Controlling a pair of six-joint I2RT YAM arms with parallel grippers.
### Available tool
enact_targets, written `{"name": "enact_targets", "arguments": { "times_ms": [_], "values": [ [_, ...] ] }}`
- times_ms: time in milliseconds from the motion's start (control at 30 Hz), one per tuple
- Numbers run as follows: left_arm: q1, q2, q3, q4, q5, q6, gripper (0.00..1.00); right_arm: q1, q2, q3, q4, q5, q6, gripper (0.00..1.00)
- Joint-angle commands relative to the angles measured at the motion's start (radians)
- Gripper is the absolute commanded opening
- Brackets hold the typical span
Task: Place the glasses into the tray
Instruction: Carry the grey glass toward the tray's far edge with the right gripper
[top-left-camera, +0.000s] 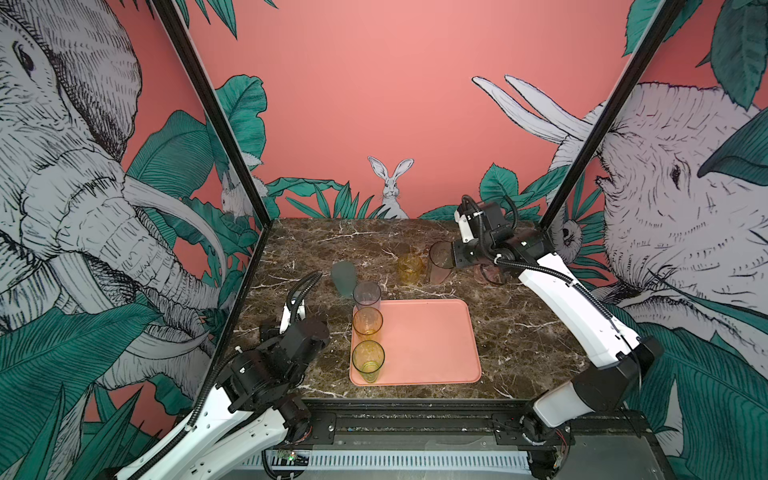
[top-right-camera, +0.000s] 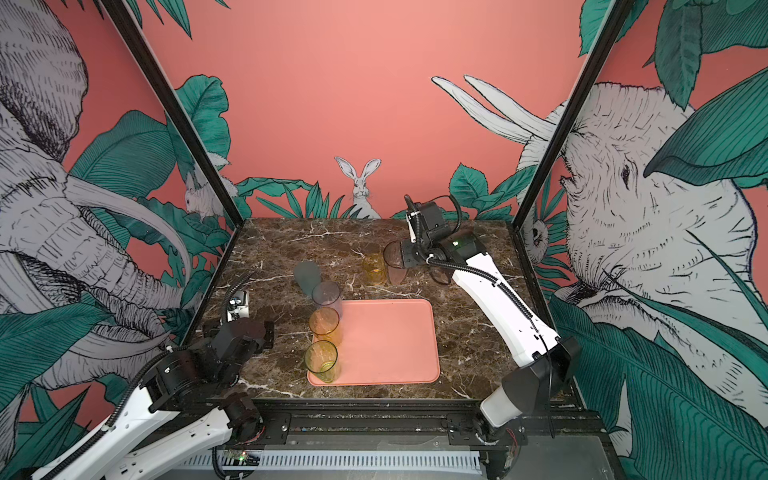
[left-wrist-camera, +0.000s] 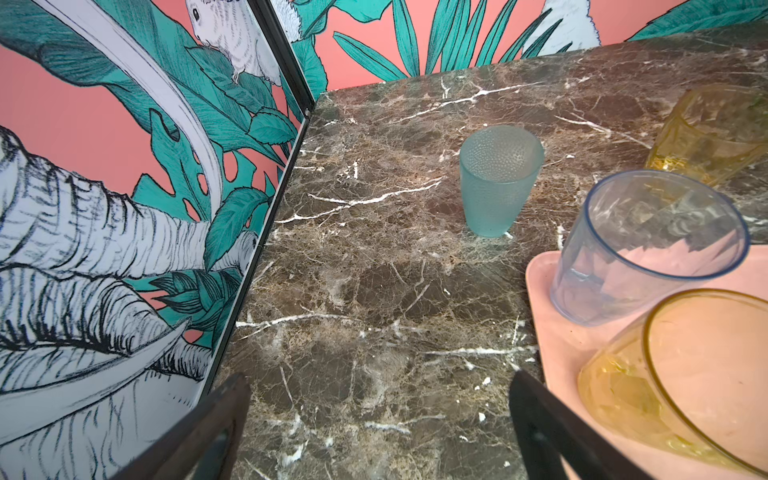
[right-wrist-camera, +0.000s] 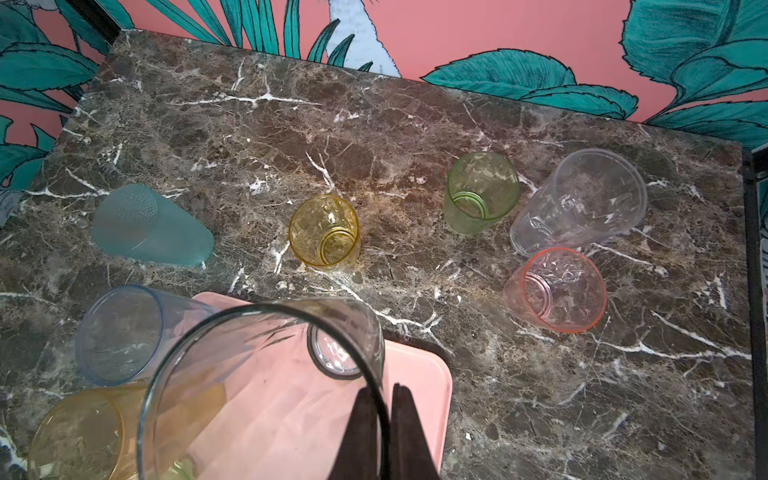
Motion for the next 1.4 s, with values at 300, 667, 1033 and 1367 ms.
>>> {"name": "enact_targets", "arguments": {
  "times_ms": [300, 667, 1033, 1367],
  "values": [
    [0.005, -0.007, -0.016, 0.01, -0.017, -0.018, 0.98, 0.078, -0.01, -0.165, 0.166, -0.015, 0.052, 0.0],
    [0.005, -0.007, -0.016, 0.008, -0.013, -0.019, 0.98, 0.127, 0.026, -0.246, 0.236, -0.033, 0.072, 0.0],
    [0.005, -0.006, -0.017, 0.008, -0.011, -0.022, 0.98, 0.144, 0.05, -0.298, 0.294, -0.031, 0.076, 0.0],
    [0.004, -0.001, -0.019, 0.01, -0.01, -0.02, 0.98, 0.146, 0.1, -0.306, 0.316, -0.031, 0.074, 0.0]
  ]
}}
